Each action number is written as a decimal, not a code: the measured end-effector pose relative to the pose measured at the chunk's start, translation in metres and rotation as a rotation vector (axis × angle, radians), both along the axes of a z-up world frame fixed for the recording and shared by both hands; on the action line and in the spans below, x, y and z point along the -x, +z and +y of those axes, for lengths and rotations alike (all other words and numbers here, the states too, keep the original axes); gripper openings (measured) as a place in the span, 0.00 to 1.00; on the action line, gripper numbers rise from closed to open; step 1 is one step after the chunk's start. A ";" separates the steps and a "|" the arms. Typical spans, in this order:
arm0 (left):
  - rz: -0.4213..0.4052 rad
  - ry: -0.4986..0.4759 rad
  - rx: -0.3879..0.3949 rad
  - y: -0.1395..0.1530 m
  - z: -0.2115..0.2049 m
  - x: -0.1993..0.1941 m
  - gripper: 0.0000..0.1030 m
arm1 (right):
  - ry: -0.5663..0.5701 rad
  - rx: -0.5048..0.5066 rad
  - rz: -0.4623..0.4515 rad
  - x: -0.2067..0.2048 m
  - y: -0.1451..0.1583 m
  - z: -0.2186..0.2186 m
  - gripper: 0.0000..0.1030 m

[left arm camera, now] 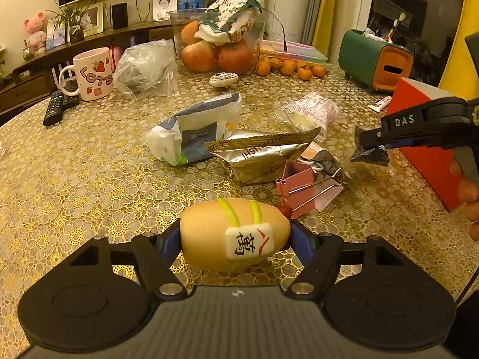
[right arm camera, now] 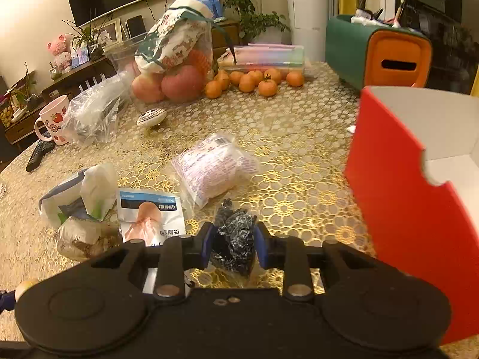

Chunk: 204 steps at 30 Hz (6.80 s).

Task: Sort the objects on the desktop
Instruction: 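Grasp the cream toy figure with the left tool while the right tool grasps the black bag, then carry the toy figure and black bag with both tools over the red box, then open the right tool to drop the black bag while the left tool releases the toy figure, then withdraw both tools from the box back toward the pile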

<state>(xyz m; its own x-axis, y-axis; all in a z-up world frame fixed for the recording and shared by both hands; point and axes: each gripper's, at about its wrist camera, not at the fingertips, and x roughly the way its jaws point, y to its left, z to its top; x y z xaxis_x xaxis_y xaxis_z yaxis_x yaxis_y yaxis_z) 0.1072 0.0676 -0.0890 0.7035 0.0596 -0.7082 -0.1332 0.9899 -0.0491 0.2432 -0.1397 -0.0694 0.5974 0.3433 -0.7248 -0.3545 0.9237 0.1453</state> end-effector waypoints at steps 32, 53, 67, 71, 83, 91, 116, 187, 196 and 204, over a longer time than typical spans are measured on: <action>-0.063 -0.098 0.028 0.067 -0.057 0.037 0.71 | 0.039 -0.123 -0.036 0.088 0.069 -0.091 0.27; -0.094 -0.337 0.022 0.125 -0.153 -0.018 0.71 | -0.063 -0.103 -0.136 0.063 0.114 -0.180 0.27; -0.063 -0.463 0.016 0.134 -0.225 -0.096 0.71 | -0.162 -0.070 -0.124 0.018 0.102 -0.241 0.27; -0.023 -0.489 0.016 0.126 -0.244 -0.122 0.71 | -0.187 -0.056 -0.100 0.002 0.094 -0.256 0.27; 0.124 -0.581 -0.010 0.084 -0.302 -0.185 0.71 | -0.180 -0.004 -0.001 -0.052 0.066 -0.274 0.27; 0.226 -0.618 -0.052 0.047 -0.327 -0.215 0.71 | -0.114 0.059 0.081 -0.087 0.043 -0.272 0.27; 0.424 -0.634 -0.040 0.007 -0.338 -0.249 0.72 | -0.022 0.195 0.206 -0.110 0.008 -0.265 0.30; -0.094 -0.422 0.222 0.112 -0.150 -0.075 1.00 | 0.026 -0.086 -0.192 0.043 0.122 -0.191 1.00; -0.130 -0.307 0.203 0.096 -0.091 -0.037 1.00 | 0.103 -0.080 -0.215 0.063 0.114 -0.142 1.00; -0.110 -0.266 0.116 0.073 -0.060 -0.011 1.00 | 0.154 -0.077 -0.225 0.077 0.089 -0.104 1.00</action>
<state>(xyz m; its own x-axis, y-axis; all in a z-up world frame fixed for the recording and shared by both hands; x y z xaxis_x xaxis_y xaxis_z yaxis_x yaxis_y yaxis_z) 0.1182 0.0075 -0.0162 0.7565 -0.2137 -0.6181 0.1418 0.9762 -0.1640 0.1665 -0.2434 0.0192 0.6768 0.4916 -0.5480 -0.5215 0.8456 0.1145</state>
